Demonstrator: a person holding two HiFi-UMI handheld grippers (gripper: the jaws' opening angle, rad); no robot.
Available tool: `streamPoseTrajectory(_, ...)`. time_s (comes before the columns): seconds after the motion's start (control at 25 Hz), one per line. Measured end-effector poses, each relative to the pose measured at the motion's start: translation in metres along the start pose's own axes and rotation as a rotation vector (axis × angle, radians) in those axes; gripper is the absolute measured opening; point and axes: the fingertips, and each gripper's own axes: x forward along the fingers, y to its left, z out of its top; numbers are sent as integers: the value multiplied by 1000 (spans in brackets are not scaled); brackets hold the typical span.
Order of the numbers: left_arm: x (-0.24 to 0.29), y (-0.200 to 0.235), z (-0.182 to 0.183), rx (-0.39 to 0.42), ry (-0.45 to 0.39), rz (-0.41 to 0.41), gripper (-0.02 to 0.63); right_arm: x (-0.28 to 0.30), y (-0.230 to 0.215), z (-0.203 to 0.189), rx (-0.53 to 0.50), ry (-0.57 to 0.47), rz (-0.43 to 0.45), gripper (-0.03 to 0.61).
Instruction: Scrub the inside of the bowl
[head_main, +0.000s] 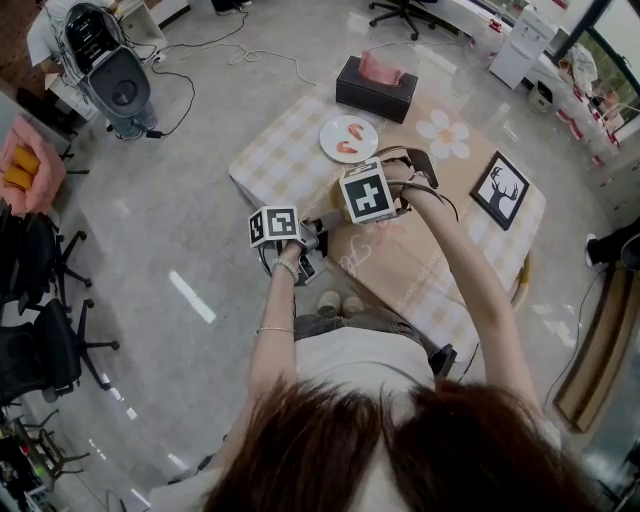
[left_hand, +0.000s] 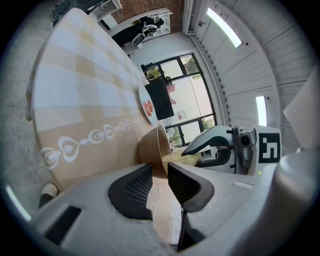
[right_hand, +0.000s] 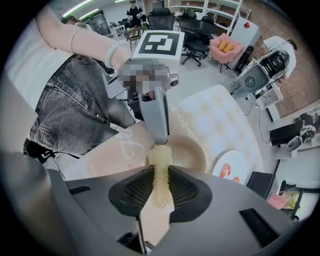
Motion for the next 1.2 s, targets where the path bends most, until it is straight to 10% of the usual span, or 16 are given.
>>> streamPoseTrajectory(1.2, -10, 0, -3, -2, 0, -21, 101, 2, -29, 12, 78, -116, -112, 78)
